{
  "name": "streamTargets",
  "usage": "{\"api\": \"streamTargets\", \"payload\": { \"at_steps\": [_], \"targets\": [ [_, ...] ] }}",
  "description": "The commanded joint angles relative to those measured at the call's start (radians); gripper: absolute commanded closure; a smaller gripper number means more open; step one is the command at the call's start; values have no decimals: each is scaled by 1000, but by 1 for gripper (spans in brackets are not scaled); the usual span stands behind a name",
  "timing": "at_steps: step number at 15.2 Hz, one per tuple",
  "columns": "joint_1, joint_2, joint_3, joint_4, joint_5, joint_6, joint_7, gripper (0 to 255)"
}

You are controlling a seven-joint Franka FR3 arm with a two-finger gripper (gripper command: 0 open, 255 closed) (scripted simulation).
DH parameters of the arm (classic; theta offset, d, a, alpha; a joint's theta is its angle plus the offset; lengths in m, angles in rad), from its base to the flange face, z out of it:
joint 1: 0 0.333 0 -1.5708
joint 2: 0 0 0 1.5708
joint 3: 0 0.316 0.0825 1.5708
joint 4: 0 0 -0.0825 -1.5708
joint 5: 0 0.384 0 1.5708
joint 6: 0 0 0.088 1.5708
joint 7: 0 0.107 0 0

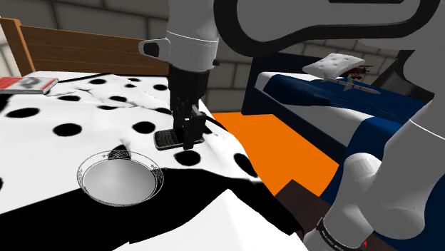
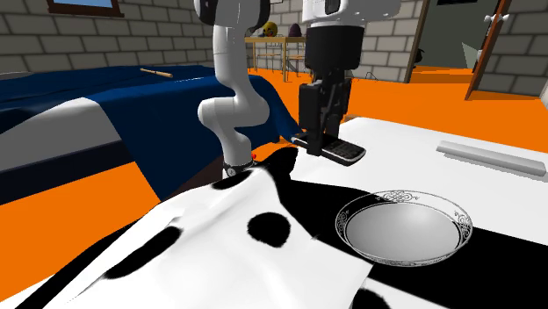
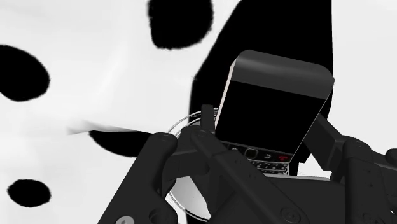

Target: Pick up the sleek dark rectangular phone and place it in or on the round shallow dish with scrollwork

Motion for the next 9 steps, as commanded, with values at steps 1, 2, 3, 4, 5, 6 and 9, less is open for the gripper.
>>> {"api": "streamTargets", "payload": {
  "at_steps": [1, 2, 3, 4, 5, 6, 9],
  "targets": [
    [7, 73, 18, 83, -20, -14, 31, 255],
    [13, 113, 29, 129, -33, -23, 50, 255],
    [21, 154, 39, 177, -46, -32, 69, 255],
    [29, 196, 47, 228, -61, -43, 88, 255],
    [40, 239, 55, 281, -76, -56, 106, 255],
    [51, 283, 63, 336, -93, -71, 123, 255],
    [105, 450, 80, 559, -155, -140, 178, 255]
  ]
}}
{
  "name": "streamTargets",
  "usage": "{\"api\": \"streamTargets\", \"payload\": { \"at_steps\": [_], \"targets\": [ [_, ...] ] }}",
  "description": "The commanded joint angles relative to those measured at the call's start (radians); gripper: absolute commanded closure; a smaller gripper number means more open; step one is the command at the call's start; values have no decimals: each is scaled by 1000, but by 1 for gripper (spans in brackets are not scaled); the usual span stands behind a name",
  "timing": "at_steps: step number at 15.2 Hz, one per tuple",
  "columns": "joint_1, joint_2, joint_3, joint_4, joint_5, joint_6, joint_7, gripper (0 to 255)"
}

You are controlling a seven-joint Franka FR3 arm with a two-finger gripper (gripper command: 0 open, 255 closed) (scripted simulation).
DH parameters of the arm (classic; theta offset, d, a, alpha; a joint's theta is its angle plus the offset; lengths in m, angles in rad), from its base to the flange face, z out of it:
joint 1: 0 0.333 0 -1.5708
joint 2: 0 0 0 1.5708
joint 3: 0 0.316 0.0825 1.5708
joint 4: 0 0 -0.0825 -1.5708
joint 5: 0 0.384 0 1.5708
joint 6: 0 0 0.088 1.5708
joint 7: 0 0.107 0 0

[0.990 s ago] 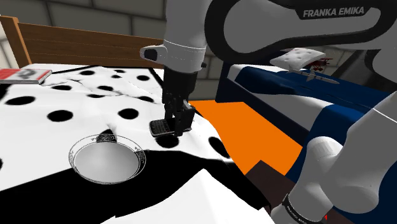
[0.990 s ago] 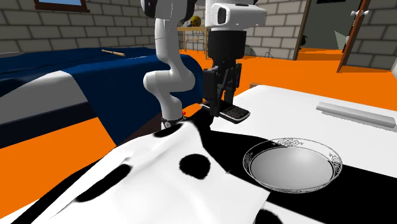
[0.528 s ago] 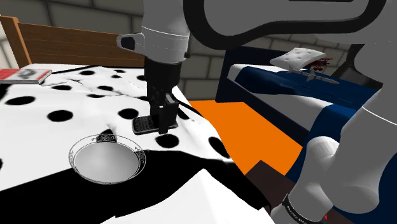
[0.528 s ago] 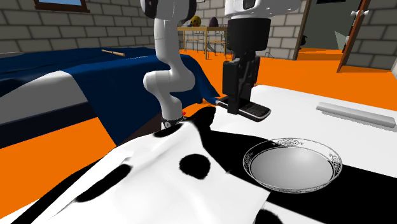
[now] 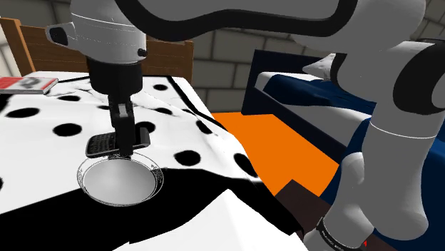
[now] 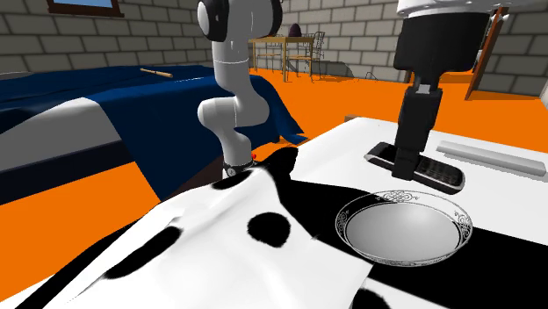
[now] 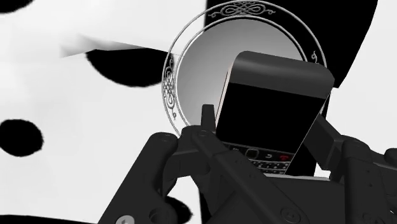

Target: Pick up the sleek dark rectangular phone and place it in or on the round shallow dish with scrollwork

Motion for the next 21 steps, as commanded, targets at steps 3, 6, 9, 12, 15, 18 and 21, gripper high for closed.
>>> {"api": "streamTargets", "payload": {
  "at_steps": [3, 6, 9, 12, 15, 18, 21],
  "targets": [
    [16, 51, 2, 28, -18, 18, 20, 255],
    [11, 43, 1, -23, -16, 62, 21, 255],
    [8, 39, 0, -70, -15, 104, 23, 255],
    [5, 36, -1, -114, -15, 145, 25, 255],
    [3, 36, -2, -146, -16, 177, 27, 255],
    [3, 36, -2, -146, -16, 177, 27, 255],
    [3, 36, -2, -146, -16, 177, 27, 255]
  ]
}}
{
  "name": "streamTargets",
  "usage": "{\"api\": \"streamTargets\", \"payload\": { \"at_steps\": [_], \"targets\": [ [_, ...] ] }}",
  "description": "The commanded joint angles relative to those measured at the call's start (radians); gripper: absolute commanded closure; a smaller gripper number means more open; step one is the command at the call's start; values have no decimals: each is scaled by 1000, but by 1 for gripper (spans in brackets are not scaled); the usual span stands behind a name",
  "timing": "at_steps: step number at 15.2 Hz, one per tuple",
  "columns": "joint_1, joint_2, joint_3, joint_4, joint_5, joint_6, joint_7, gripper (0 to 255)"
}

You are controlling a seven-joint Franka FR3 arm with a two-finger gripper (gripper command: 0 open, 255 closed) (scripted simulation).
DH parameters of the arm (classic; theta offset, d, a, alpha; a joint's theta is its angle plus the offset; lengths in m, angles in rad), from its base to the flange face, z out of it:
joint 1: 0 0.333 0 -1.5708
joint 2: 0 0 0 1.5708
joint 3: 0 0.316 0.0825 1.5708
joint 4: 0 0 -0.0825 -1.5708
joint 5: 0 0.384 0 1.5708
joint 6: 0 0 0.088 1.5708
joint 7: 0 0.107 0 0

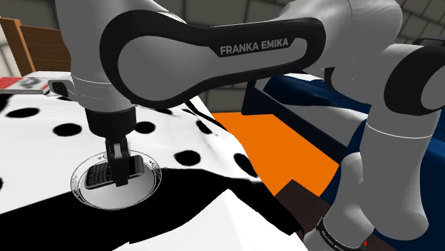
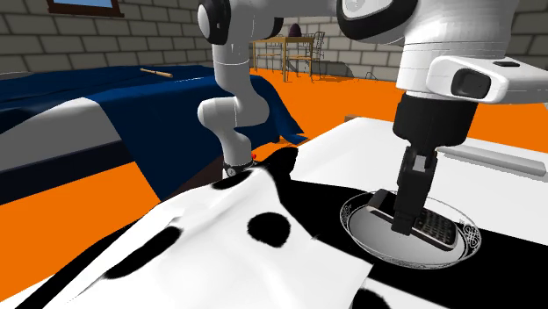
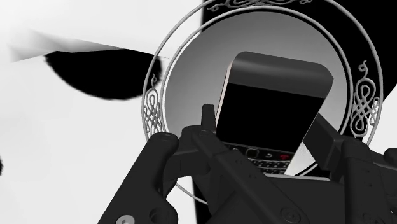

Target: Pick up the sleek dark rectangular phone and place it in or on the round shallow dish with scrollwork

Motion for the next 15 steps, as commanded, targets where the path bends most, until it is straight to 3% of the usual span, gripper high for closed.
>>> {"api": "streamTargets", "payload": {
  "at_steps": [1, 2, 7, 11, 15],
  "targets": [
    [0, 0, 0, 0, 0, 0, 0, 255],
    [0, 0, 0, 0, 0, 0, 0, 0],
    [0, 0, 0, 0, 0, 0, 0, 0],
    [9, 0, 4, 127, 2, -127, -4, 0],
    [9, 0, 4, 127, 2, -127, -4, 0]
  ]
}}
